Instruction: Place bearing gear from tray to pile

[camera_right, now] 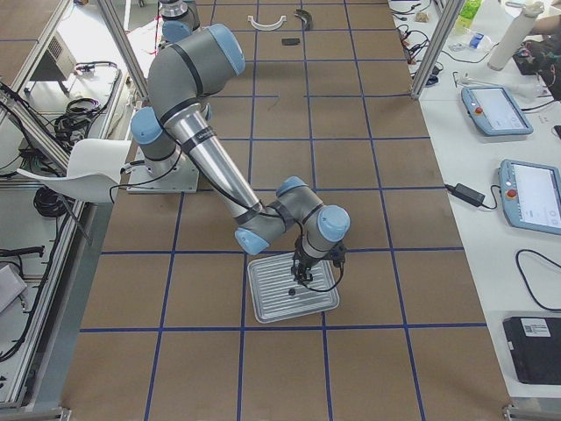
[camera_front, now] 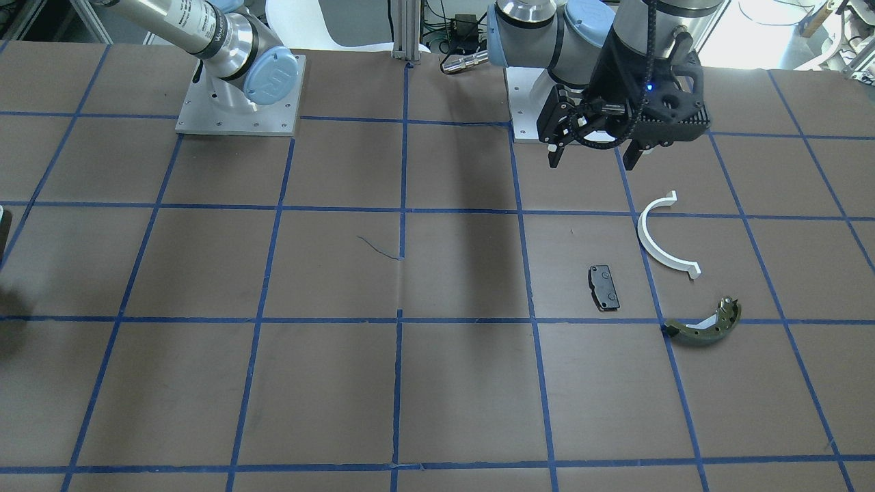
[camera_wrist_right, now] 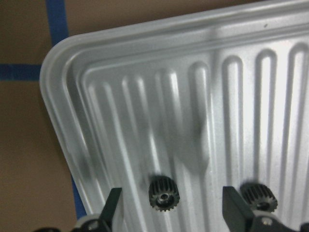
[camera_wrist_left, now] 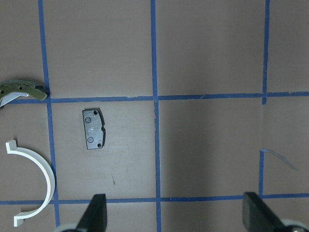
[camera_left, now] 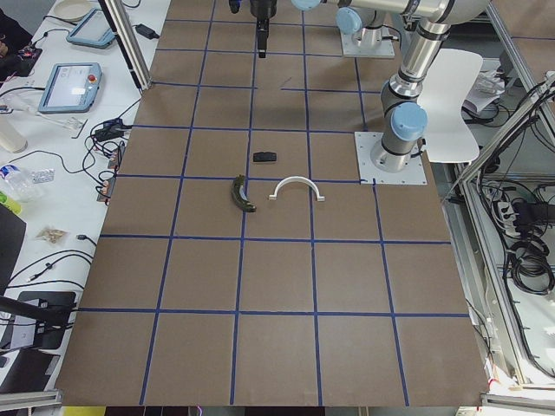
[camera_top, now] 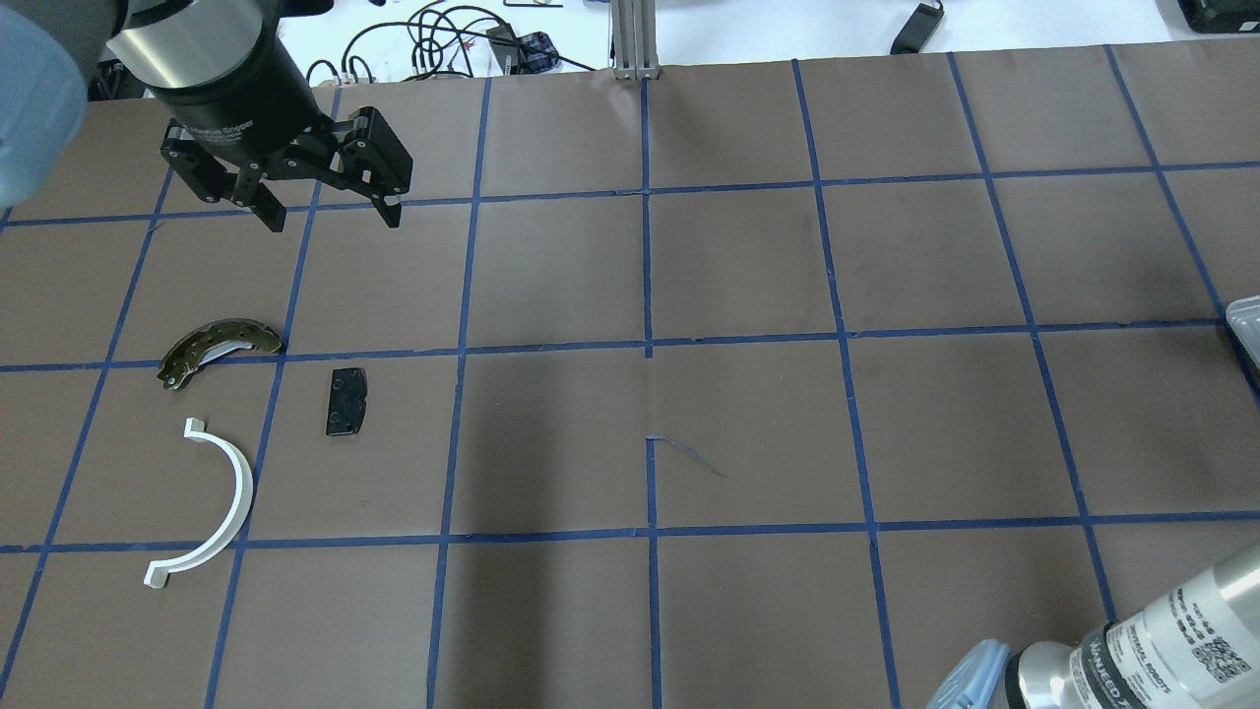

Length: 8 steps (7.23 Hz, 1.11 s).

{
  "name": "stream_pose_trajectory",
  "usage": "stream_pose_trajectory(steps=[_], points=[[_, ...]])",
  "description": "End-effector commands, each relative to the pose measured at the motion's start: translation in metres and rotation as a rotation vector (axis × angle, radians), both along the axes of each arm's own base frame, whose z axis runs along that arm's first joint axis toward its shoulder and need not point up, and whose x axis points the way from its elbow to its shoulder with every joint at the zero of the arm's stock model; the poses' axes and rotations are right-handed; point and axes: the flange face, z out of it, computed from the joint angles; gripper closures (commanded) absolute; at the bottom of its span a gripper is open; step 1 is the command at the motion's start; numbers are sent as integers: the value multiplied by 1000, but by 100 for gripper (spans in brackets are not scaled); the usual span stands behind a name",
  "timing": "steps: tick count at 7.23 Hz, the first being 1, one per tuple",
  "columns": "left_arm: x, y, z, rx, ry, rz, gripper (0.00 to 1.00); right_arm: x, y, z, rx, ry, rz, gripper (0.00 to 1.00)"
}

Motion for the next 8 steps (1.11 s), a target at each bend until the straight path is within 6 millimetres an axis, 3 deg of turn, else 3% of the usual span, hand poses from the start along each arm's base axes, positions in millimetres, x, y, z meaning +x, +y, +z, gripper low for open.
stream_pose_trajectory(steps=[1,4,6,7,8], points=[[0,0,0,0,0,0,0,5,5,-9,16,-14,-2,31],[0,0,0,0,0,0,0,3,7,-8,36,4,2,34],[0,0,0,0,2,0,0,3,7,-8,37,8,-1,64],[0,0,0,0,0,0,0,3,7,-9,36,5,-3,68],[1,0,0,0,0,1,0,3,7,-10,37,4,-3,84]])
